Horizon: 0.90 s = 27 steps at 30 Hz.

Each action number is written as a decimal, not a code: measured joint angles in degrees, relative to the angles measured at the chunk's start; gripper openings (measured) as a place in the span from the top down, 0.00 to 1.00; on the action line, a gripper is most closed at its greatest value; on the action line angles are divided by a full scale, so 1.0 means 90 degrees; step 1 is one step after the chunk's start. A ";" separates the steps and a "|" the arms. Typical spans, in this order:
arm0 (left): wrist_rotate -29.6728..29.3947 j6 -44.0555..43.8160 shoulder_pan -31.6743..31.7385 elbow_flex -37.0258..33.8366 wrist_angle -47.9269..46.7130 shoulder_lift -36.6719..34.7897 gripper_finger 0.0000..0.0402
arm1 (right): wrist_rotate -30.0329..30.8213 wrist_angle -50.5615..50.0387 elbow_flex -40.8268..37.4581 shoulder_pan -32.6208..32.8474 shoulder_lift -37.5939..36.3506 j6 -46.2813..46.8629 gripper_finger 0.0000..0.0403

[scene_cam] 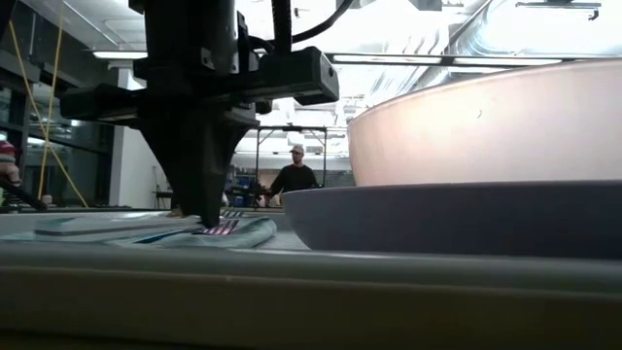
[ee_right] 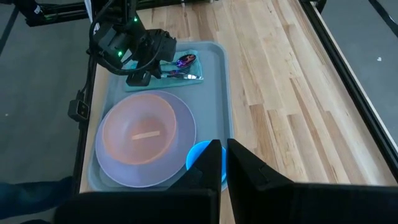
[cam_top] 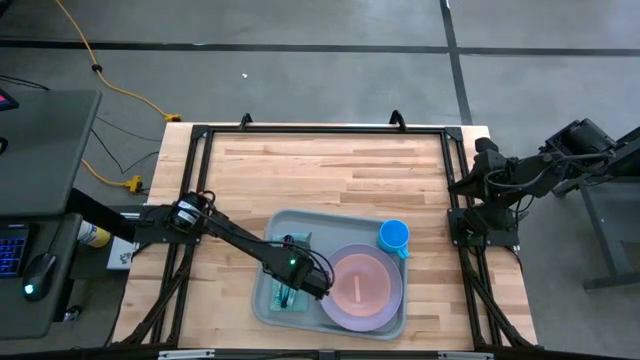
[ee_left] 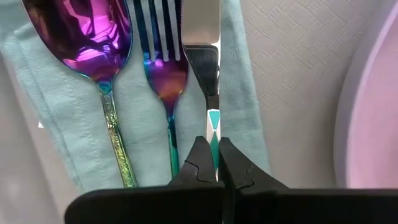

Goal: Set up tray
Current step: Adjust the green knife on the blue napkin

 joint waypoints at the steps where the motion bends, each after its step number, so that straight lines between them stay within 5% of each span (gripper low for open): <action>1: -0.0001 0.0001 0.0000 0.0000 0.0009 0.0000 0.97 | 0.0000 0.0000 0.0000 0.0001 0.0000 0.0000 1.00; 27: -0.0078 0.0087 0.0002 0.0000 0.0160 0.0002 0.83 | -0.0003 0.0000 0.0000 0.0000 0.0000 -0.0059 1.00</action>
